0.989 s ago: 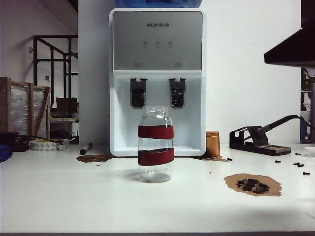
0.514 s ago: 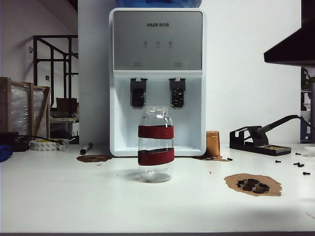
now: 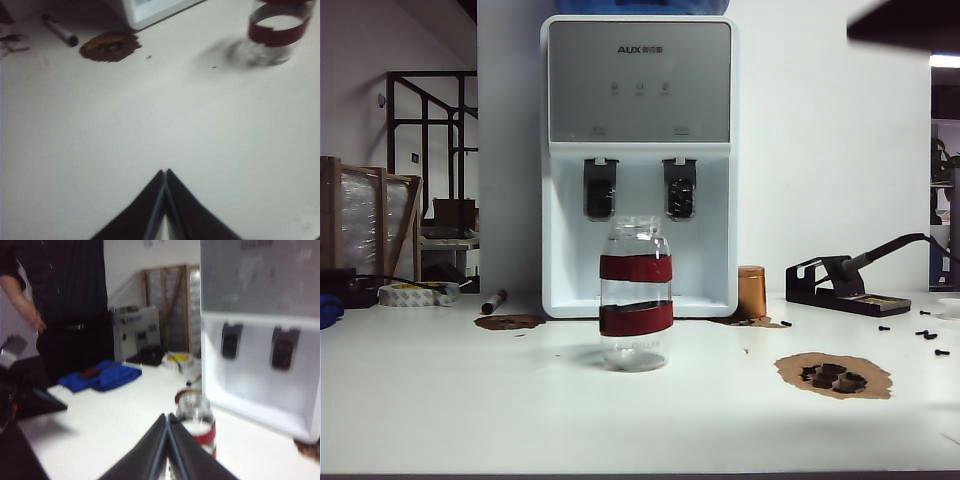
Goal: Pick up the water bottle with two loops of red belts, then reach the front water dispenser and gently press the gray-black baffle horizontally to get a little water.
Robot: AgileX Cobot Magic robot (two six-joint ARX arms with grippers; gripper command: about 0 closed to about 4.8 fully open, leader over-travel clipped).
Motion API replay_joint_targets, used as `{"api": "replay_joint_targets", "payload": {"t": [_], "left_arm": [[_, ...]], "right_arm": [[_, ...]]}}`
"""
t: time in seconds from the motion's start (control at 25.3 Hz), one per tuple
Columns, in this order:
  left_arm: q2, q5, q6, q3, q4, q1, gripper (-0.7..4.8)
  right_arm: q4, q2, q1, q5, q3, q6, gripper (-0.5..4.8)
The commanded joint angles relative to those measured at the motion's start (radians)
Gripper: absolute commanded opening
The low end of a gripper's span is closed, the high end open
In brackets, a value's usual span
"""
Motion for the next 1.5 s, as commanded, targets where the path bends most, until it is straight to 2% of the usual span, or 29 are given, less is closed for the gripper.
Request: {"api": "replay_joint_targets", "payload": {"t": [0.04, 0.2, 0.24, 0.36, 0.4, 0.44, 0.51, 0.55, 0.63, 0.75, 0.83, 0.91, 1.38, 1.46, 1.5], "left_arm": [[0.001, 0.076, 0.013, 0.038, -0.091, 0.001, -0.01], [0.001, 0.114, 0.028, 0.07, -0.152, 0.001, -0.01], [0.001, 0.126, 0.028, 0.08, -0.163, 0.001, -0.01], [0.001, 0.165, 0.031, 0.121, -0.207, 0.001, -0.01], [0.001, 0.183, 0.032, 0.141, -0.22, 0.0, -0.01], [0.001, 0.198, 0.031, 0.157, -0.229, 0.0, -0.01], [0.001, 0.246, -0.004, 0.222, -0.255, 0.0, -0.01], [0.001, 0.274, -0.021, 0.26, -0.27, -0.002, -0.01], [0.001, 0.288, -0.026, 0.304, -0.317, -0.011, -0.01], [0.001, 0.291, -0.026, 0.329, -0.378, -0.02, -0.01], [0.001, 0.288, -0.026, 0.332, -0.457, -0.043, -0.01], [0.001, 0.286, -0.025, 0.332, -0.47, -0.055, -0.01], [0.001, 0.282, -0.025, 0.438, -0.501, -0.103, -0.01], [0.001, 0.278, -0.025, 0.438, -0.525, -0.103, -0.01], [0.001, 0.275, -0.025, 0.438, -0.539, -0.103, -0.01]], "right_arm": [[0.022, 0.088, 0.001, -0.014, 0.06, -0.005, -0.01], [0.077, 0.237, 0.001, -0.055, 0.116, -0.025, 0.16], [0.109, 0.274, 0.001, -0.054, 0.121, -0.025, 0.55], [0.241, 0.38, 0.001, -0.028, 0.121, -0.021, 3.12], [0.276, 0.41, 0.001, -0.008, 0.121, -0.019, 3.68], [0.304, 0.439, 0.001, 0.003, 0.121, -0.017, 4.05], [0.381, 0.536, 0.001, -0.003, 0.12, -0.027, 4.27], [0.43, 0.596, 0.001, -0.003, 0.12, -0.045, 4.79], [0.521, 0.698, 0.001, 0.006, 0.119, -0.049, 4.79], [0.649, 0.811, 0.001, 0.078, 0.119, -0.059, 4.79], [0.789, 0.934, 0.001, 0.105, 0.119, -0.071, 4.79], [0.83, 1.003, 0.001, 0.132, 0.118, -0.074, 4.79], [1.074, 1.289, 0.009, 0.103, 0.102, -0.069, 4.79], [1.134, 1.382, 0.009, 0.096, 0.1, -0.047, 4.79], [1.188, 1.428, 0.011, 0.049, 0.101, 0.008, 4.79]]}}
